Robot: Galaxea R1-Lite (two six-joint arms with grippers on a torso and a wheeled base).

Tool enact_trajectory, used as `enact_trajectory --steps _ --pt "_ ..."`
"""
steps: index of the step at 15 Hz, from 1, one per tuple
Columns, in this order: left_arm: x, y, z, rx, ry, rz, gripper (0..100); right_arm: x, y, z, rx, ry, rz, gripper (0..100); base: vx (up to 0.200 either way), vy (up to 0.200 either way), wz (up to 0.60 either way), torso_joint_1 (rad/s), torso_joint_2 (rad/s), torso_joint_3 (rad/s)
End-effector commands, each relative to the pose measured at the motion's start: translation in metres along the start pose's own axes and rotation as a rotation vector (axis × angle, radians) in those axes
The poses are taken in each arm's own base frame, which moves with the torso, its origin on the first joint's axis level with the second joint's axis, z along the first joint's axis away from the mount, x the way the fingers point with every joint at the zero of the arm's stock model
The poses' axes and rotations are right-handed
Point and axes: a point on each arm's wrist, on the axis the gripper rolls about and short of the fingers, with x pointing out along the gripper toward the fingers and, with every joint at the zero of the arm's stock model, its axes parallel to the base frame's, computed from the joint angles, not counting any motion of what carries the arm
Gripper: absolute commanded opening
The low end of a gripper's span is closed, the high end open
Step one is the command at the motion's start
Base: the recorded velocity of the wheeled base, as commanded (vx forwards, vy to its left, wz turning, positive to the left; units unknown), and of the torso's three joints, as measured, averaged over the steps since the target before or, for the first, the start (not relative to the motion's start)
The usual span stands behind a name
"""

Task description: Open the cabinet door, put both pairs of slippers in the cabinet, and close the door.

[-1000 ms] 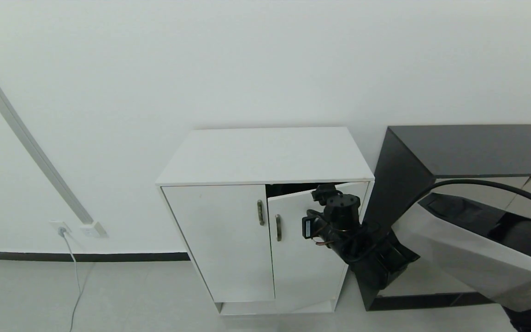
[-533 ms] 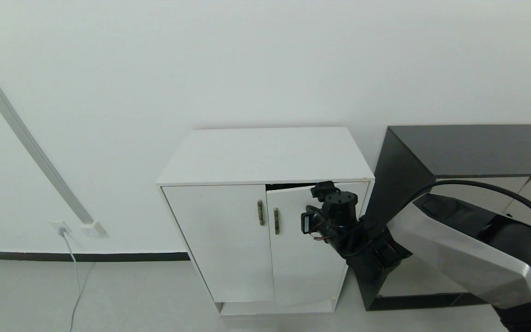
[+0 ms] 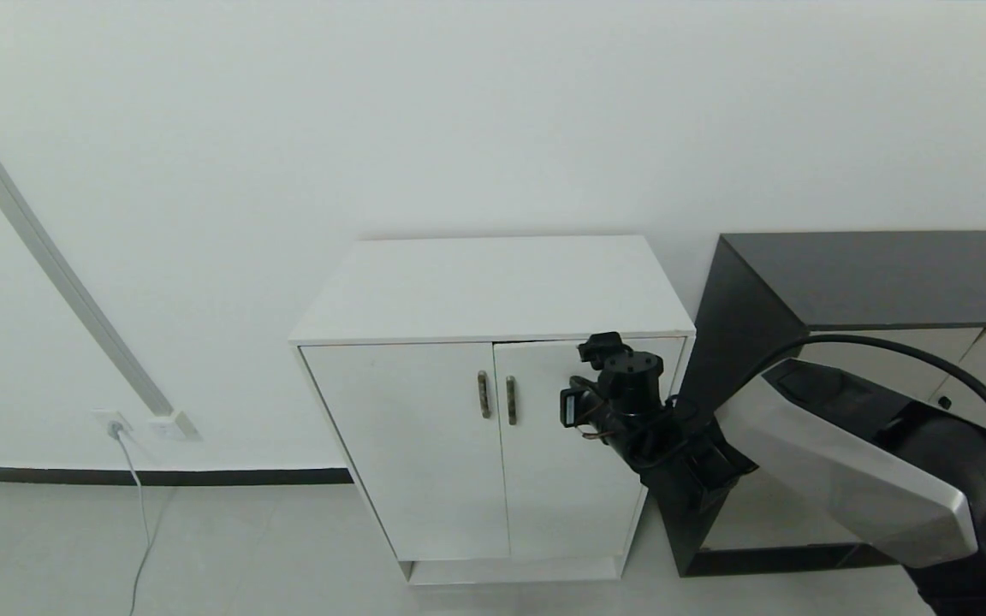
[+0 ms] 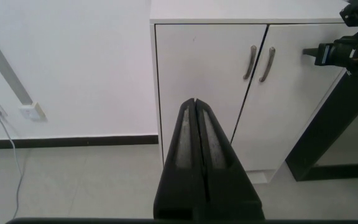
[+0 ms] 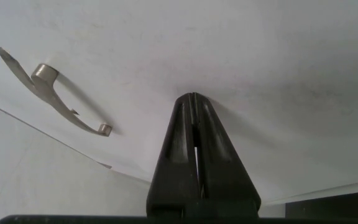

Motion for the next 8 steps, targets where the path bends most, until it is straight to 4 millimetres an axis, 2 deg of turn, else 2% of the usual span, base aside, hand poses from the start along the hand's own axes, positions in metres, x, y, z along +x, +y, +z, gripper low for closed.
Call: enact_trajectory --steps 1,8 --pt "0.0001 0.0 0.0001 -0.001 0.001 0.001 0 0.002 0.0001 -0.0001 0.001 -0.006 0.0 0 0.0 0.0 0.0 0.0 0.0 0.0" --pt "0.0001 0.0 0.0001 -0.001 0.001 0.001 0 0.0032 -0.0027 0.0005 -0.005 -0.009 -0.006 0 0.0 0.0 0.0 0.0 0.0 0.0"
